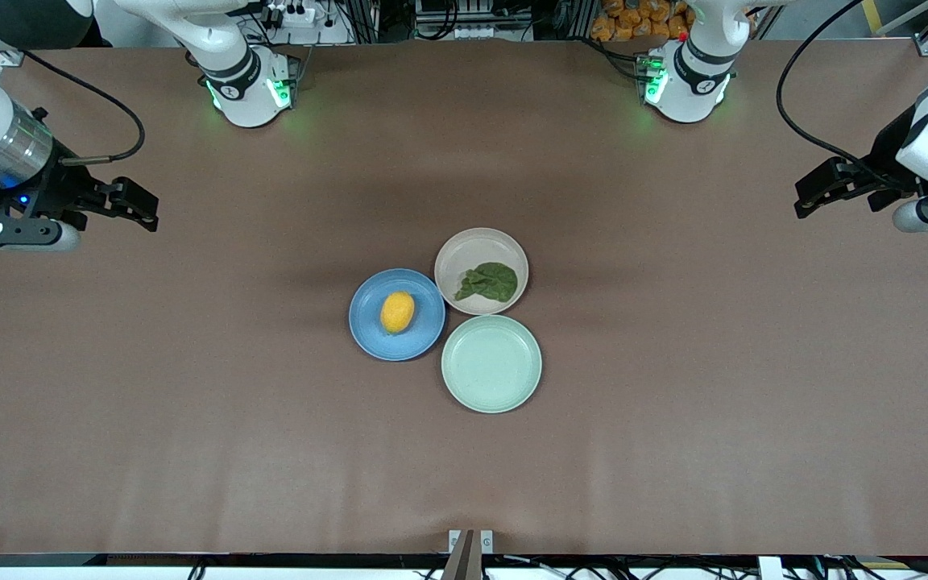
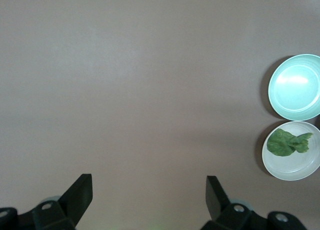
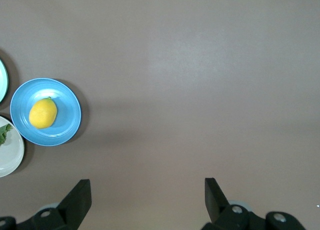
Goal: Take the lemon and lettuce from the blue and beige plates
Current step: 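Move the right gripper toward the lemon while the left gripper approaches the lettuce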
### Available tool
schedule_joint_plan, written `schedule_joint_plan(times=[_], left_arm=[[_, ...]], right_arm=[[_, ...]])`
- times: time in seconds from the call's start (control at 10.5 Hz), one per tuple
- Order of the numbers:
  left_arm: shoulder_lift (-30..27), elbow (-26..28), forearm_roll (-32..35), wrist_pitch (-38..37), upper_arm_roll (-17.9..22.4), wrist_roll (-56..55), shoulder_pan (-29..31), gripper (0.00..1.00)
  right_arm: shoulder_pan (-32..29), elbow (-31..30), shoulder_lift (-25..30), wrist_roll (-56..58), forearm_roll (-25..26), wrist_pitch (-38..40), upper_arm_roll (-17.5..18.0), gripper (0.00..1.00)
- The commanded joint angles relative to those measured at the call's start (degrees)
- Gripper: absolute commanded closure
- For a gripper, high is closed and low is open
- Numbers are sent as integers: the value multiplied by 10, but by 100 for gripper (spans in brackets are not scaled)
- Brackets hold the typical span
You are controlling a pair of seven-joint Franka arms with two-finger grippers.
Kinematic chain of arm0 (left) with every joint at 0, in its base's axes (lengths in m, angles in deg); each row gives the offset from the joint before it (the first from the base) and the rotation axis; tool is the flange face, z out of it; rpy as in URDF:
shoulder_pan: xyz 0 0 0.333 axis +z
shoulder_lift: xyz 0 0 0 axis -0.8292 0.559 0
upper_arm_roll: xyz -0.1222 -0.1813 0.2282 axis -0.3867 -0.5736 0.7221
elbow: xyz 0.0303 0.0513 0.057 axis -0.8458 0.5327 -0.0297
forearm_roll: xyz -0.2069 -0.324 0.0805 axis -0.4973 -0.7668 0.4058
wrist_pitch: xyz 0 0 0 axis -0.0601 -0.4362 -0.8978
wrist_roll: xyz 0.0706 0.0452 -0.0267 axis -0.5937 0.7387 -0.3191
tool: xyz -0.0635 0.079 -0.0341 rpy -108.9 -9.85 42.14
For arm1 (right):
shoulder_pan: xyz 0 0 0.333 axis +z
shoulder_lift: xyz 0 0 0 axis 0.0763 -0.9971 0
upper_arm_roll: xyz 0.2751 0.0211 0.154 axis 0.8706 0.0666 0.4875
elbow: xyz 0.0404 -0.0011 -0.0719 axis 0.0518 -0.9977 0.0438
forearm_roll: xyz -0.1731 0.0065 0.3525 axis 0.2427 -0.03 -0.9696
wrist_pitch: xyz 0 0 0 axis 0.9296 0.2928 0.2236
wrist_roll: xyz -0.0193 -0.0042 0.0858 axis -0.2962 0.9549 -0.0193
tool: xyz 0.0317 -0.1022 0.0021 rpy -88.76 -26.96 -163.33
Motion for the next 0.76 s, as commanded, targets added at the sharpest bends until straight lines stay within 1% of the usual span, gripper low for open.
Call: schedule_joint_plan(times=[0.0, 0.19, 0.38, 0.57, 0.67], left_arm=[[-2, 1, -2, -10, 1, 17, 3, 0], [16, 6, -6, -12, -2, 17, -1, 0], [25, 57, -12, -11, -24, 0, -11, 0], [65, 81, -12, 26, -48, -79, -38, 0], [91, 90, -12, 51, -59, -120, -55, 0]], right_arm=[[-3, -18, 17, 0, -6, -6, 2, 0], [-2, -18, 17, 0, -7, -6, 2, 0], [-2, -18, 16, -2, -7, -1, 2, 0], [3, -17, 5, -4, -15, -19, 7, 0], [12, -15, -13, -25, -36, -53, 10, 0]])
